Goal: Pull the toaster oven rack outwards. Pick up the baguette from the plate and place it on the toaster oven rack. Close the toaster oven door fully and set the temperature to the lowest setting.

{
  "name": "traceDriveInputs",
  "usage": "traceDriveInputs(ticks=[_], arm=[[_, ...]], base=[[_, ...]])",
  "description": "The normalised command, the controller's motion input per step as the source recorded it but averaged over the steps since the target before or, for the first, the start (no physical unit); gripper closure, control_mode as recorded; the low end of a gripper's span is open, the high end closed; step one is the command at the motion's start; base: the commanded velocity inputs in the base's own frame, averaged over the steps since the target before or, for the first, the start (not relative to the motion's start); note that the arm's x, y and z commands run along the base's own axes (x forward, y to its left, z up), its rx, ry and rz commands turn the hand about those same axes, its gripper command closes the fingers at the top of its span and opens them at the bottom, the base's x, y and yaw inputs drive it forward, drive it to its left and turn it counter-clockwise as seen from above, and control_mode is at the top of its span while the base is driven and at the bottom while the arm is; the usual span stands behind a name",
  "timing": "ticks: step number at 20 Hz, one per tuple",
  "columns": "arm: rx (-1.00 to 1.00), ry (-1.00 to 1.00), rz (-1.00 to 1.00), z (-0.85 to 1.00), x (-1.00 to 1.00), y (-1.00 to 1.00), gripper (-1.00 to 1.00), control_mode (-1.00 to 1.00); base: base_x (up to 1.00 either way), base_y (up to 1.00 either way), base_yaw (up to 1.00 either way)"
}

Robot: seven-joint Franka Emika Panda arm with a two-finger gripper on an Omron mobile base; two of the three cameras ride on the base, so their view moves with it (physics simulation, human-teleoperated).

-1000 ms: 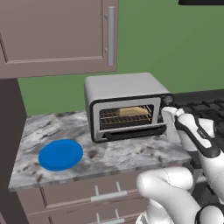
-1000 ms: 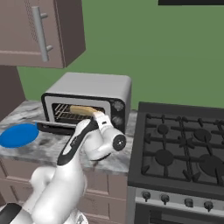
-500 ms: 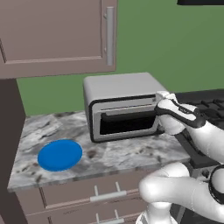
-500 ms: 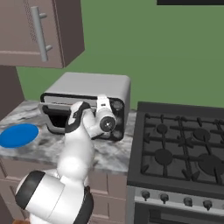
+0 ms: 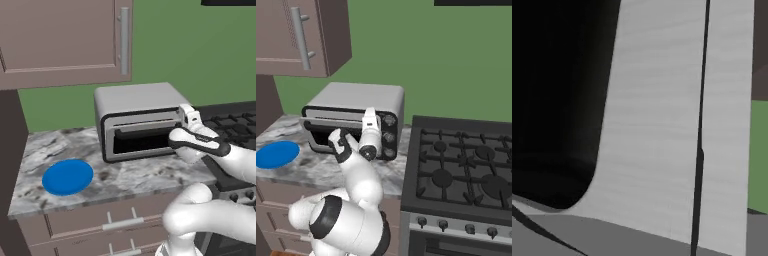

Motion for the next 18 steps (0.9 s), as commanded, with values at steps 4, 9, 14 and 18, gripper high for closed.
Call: traceDriveInputs(ticks=[4,9,14,18], arm=[[-0.03,-0.14,-0.27,0.87,0.02,0.43,-1.0,-1.0],[-0.12,-0.06,-0.29,1.0,0.07,0.71,-1.0,-1.0],[-0.13,-0.02,-0.29,0.99,0.03,0.82,-1.0,-1.0],[-0.1,0.0,-0.35,1.0,0.0,0.51,-1.0,-1.0]], base=[[0.0,0.0,0.0],[0.0,0.0,0.0],[0.0,0.0,0.0],[0.0,0.0,0.0]])
